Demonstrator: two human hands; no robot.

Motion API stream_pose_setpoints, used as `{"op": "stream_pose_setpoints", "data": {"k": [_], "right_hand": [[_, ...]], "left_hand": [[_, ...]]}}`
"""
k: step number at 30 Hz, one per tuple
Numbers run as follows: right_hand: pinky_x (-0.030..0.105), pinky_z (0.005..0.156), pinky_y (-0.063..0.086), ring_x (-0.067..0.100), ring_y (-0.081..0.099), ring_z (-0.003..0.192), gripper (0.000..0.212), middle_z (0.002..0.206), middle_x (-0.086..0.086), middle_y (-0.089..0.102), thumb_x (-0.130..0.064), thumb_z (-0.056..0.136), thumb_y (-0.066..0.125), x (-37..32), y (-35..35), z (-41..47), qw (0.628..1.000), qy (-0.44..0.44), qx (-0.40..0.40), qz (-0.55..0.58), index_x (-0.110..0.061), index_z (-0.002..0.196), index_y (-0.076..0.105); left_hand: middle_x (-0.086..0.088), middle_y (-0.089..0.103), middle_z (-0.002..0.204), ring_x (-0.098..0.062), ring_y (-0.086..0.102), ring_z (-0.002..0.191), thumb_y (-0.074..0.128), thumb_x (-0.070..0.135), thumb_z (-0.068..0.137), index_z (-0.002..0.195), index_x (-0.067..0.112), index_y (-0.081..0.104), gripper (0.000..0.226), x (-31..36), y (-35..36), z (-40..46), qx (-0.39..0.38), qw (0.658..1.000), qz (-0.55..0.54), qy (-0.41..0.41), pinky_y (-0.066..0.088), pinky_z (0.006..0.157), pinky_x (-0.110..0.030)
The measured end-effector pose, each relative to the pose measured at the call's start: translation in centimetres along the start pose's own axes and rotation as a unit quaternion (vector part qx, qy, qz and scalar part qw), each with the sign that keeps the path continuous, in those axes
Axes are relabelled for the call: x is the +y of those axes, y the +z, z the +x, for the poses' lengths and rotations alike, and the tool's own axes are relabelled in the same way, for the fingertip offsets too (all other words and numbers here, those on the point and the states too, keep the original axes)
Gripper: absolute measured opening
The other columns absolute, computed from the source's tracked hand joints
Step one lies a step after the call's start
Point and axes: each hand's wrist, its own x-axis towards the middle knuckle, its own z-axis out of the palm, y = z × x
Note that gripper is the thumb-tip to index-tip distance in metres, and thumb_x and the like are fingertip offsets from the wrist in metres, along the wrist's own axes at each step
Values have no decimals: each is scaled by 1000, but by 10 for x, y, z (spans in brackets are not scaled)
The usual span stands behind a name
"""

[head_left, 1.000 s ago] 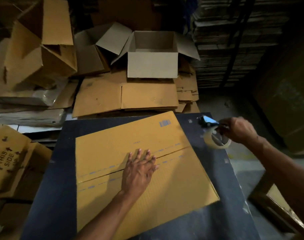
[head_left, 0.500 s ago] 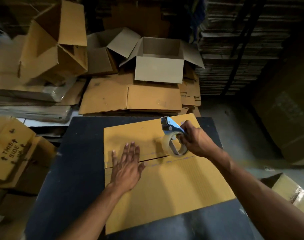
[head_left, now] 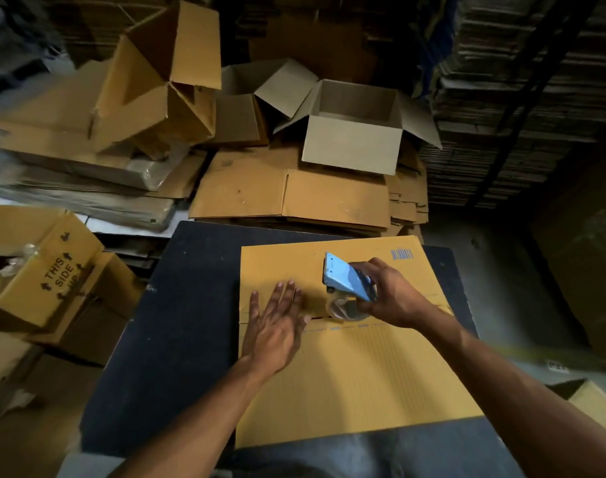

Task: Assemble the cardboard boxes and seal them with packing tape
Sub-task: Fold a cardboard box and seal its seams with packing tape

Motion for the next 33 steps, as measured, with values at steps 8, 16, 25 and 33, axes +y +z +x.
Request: {"op": "stream_pose_setpoints", "data": {"k": [8,16,25,33], "right_hand": [[26,87,52,13,52,117,74,132,-5,54,-29,81,87,-9,6,1,997,-33,-23,-72,-30,144,48],[26,83,55,13,58,114,70,135,-2,61,-27,84,84,-8,8,2,995,-29,-38,-84,-31,143,45],[30,79,55,14,57,107,69,129,-3,62,-32,84,84,-21,7,2,991,-46,-43,-118,-29,142,47],[32,74,48,19,56,109,84,125,-3,58,-40,92,71,-63,19,14,951,-107,-107,-268,-36,161,24]], "left_hand": [[3,35,165,-18,24,156,38,32,110,157,19,41,48,-1,6,1,88,994,-72,-10,5,129,-51],[4,80,93,-12,65,66,48,61,102,108,23,73,46,24,-55,-7,68,680,-649,-335,45,52,-24],[-6,77,88,-12,58,56,67,33,101,107,15,76,21,42,-80,2,-40,552,-743,-378,34,43,-23],[-1,77,82,-9,55,54,67,16,100,85,21,75,18,-5,-80,-23,87,710,-574,-397,40,46,-18]]}}
